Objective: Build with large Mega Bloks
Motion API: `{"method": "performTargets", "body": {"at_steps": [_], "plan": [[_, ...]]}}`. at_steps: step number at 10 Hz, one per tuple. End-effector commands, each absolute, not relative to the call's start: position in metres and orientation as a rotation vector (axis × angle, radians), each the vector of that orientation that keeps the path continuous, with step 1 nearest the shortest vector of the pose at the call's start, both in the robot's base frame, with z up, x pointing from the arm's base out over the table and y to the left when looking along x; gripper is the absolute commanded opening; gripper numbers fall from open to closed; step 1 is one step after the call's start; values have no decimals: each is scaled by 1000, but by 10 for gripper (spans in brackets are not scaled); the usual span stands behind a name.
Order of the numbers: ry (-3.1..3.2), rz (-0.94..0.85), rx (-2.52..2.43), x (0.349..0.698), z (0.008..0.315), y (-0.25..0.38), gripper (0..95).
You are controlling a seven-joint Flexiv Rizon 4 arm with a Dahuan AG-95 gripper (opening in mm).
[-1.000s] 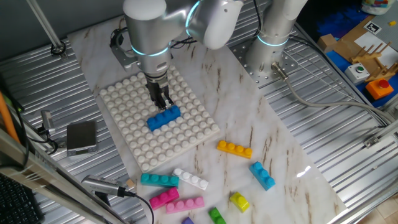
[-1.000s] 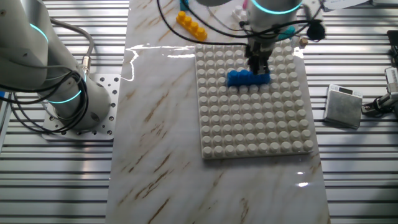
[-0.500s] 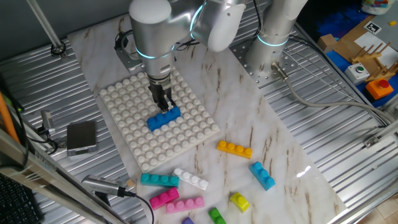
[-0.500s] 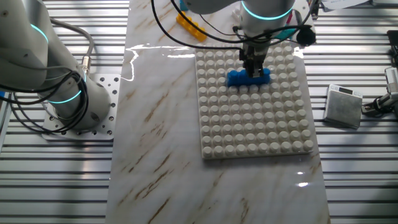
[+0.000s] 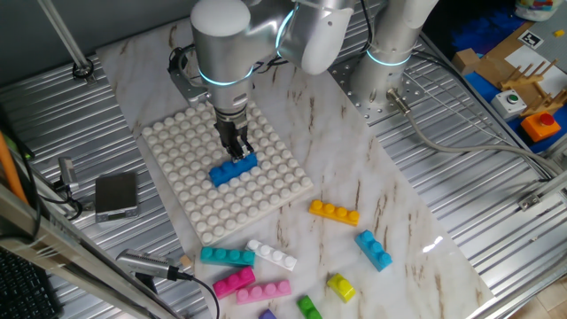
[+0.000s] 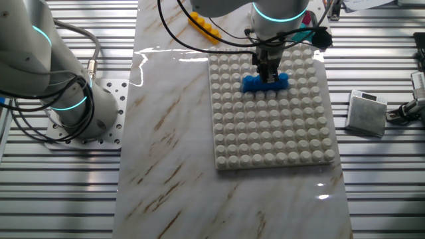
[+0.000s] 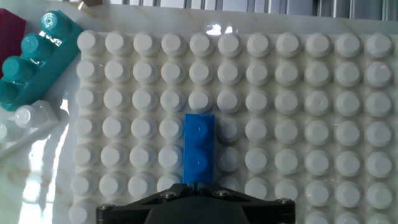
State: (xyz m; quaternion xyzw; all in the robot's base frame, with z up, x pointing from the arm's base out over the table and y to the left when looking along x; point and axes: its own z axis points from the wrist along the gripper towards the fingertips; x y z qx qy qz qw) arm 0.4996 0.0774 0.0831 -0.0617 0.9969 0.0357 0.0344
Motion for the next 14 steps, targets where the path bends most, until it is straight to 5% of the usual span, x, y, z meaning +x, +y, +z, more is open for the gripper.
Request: {"method": "performTargets", "body": {"at_steps": [1, 14], "plan": [[3064, 110, -196, 498, 76, 78, 0], [3077, 120, -205, 503, 87, 77, 0]]}}
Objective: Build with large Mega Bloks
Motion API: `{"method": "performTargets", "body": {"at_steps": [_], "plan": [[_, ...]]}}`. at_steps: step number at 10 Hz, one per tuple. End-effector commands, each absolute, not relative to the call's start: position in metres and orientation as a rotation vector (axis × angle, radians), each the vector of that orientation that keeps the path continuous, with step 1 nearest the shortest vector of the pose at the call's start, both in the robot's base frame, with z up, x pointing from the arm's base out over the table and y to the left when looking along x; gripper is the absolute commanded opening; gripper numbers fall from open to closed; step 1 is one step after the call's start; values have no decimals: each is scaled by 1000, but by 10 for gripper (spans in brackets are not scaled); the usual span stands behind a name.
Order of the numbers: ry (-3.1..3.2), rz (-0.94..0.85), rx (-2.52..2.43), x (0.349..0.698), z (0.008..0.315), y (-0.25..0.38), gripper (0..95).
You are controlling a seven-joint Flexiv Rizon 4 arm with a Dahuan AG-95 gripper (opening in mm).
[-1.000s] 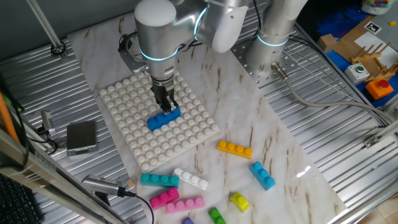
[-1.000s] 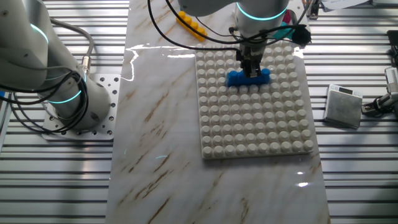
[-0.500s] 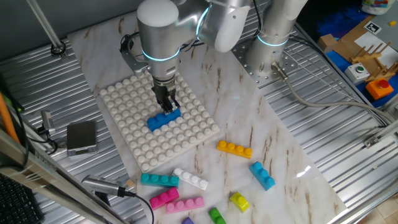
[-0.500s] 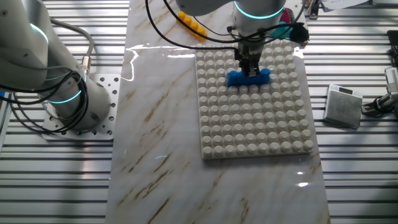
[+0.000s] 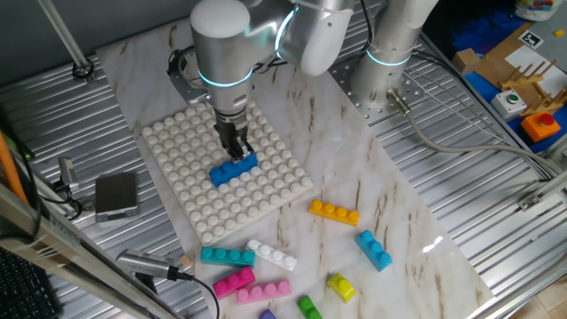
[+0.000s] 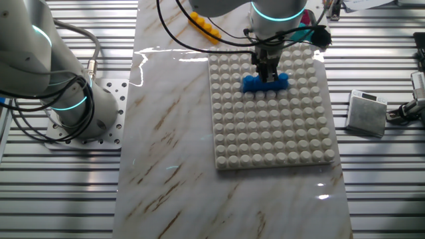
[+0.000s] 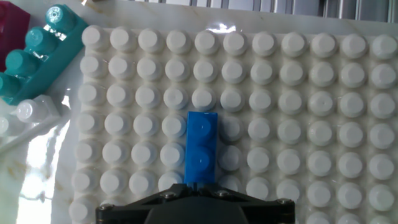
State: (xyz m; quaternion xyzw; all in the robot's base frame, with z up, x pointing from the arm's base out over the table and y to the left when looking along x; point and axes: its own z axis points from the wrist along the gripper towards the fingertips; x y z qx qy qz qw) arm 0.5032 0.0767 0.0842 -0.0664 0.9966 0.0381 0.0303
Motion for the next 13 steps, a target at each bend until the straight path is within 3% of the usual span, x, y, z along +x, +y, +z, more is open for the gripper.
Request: {"method": "performTargets", "body": {"at_steps": [1, 13], "plan": [[3079, 122, -207, 508, 91, 75, 0], [3079, 114, -196, 529, 77, 84, 0]]}}
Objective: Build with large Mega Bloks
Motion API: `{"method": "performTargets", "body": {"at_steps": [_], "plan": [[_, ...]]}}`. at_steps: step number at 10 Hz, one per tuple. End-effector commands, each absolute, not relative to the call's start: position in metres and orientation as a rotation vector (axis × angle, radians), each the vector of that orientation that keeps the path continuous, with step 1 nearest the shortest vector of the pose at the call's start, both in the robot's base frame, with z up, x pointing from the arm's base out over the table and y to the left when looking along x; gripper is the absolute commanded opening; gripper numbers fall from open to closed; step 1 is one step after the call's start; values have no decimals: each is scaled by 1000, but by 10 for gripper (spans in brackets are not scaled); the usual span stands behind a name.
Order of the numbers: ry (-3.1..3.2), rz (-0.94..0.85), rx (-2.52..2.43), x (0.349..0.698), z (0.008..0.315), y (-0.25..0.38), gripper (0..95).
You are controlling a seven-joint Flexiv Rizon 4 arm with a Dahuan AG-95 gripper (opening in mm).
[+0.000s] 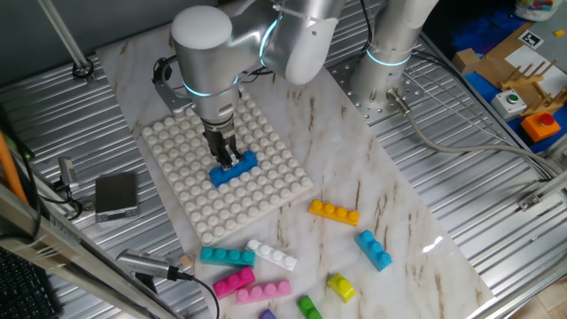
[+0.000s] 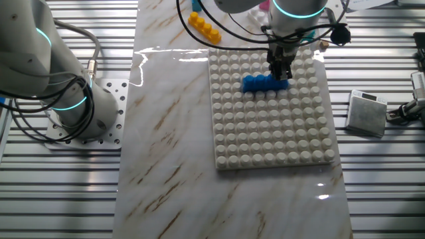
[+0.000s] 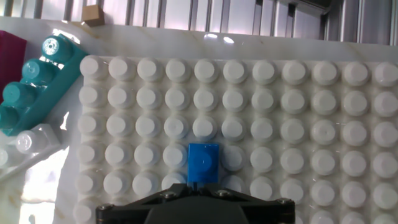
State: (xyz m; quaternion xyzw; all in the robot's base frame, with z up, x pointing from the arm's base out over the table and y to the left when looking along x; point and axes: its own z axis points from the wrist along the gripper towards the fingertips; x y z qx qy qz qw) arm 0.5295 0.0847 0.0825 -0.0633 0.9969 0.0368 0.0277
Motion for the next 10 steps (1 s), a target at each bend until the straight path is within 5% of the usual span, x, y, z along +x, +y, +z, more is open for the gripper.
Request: {"method": "performTargets", "body": {"at_steps": [1, 10], "plan": [[3079, 114, -197, 529, 78, 84, 0], [3093, 113, -206, 531, 136, 90, 0]]}}
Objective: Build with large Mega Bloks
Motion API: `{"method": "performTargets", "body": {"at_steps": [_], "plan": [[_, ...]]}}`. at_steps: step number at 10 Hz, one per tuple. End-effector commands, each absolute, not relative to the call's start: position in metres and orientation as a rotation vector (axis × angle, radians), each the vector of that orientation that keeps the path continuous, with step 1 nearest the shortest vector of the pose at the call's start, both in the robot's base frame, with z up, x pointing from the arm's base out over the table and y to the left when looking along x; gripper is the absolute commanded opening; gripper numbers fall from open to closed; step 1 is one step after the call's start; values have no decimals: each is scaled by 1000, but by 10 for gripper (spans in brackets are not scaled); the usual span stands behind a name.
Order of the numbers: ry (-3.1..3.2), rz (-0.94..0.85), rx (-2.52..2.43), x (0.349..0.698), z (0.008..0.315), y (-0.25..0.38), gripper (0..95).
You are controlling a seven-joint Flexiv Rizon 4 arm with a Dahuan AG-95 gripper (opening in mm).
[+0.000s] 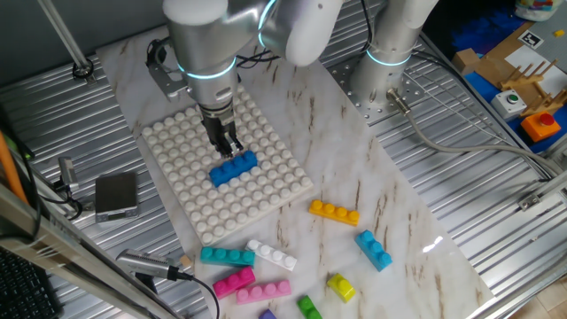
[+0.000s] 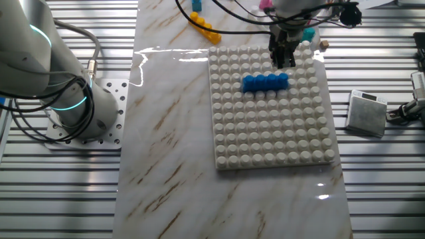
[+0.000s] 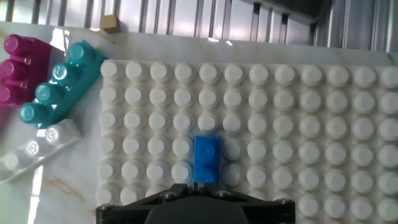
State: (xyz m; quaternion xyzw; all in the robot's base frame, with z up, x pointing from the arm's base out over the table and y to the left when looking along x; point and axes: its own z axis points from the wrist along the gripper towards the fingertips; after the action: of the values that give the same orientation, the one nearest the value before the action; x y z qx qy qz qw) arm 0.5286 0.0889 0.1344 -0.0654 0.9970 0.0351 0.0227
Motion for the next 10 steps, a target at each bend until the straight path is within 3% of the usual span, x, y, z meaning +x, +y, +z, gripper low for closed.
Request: {"method": "performTargets", "body": {"at_steps": [1, 10], "plan": [[3094, 113, -212, 531, 136, 91, 0], [3109, 136, -242, 532, 135, 93, 0]]}}
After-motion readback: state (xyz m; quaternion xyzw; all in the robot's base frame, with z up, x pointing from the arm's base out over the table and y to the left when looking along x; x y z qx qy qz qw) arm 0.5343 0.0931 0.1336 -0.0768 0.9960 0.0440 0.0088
